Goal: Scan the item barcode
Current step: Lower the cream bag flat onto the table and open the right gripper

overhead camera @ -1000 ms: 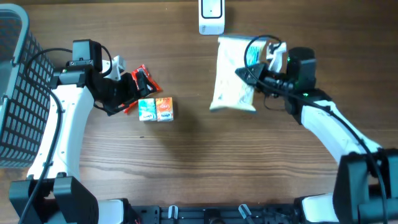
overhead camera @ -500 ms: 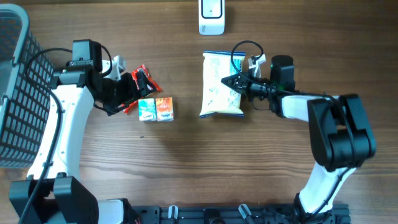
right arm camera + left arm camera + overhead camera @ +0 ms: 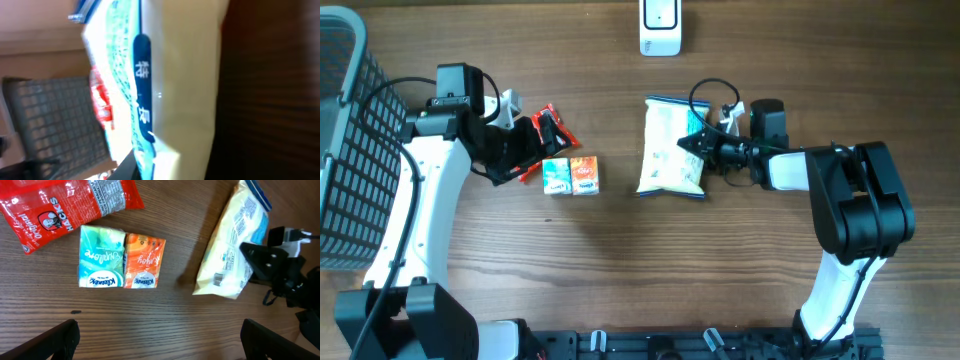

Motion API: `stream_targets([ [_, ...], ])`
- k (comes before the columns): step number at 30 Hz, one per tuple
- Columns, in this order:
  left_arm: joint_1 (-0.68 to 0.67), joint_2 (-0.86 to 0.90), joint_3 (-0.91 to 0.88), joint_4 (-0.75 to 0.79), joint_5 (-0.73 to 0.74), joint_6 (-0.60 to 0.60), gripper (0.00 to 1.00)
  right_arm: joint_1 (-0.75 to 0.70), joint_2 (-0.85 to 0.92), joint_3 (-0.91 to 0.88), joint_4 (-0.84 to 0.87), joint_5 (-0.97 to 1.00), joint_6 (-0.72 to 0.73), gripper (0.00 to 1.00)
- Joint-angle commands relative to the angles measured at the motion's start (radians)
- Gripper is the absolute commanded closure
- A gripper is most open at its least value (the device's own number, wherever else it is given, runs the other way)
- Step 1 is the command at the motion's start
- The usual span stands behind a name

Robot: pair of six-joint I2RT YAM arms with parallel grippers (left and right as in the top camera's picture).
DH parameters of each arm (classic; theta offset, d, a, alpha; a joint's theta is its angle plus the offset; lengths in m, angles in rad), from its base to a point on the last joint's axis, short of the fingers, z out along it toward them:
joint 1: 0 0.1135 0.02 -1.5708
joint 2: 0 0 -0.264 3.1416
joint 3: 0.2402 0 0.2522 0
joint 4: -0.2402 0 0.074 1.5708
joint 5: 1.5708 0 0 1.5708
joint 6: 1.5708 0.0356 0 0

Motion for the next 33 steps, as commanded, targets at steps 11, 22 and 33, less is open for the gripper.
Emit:
stream_targets([
  [11,0.004,-0.008,0.014,0.000,-0.009,-0.005,0.00,-0.006,-0.084,0.005,-0.117,0.144,-0.192,0.51],
  [22,0.004,-0.008,0.014,0.000,-0.009,-0.005,0.00,-0.012,-0.555,0.008,-0.600,0.693,-0.402,0.56],
  [33,0.004,-0.008,0.014,0.000,-0.009,-0.005,0.00,0.193,-0.567,0.005,-0.573,0.588,-0.314,0.96],
])
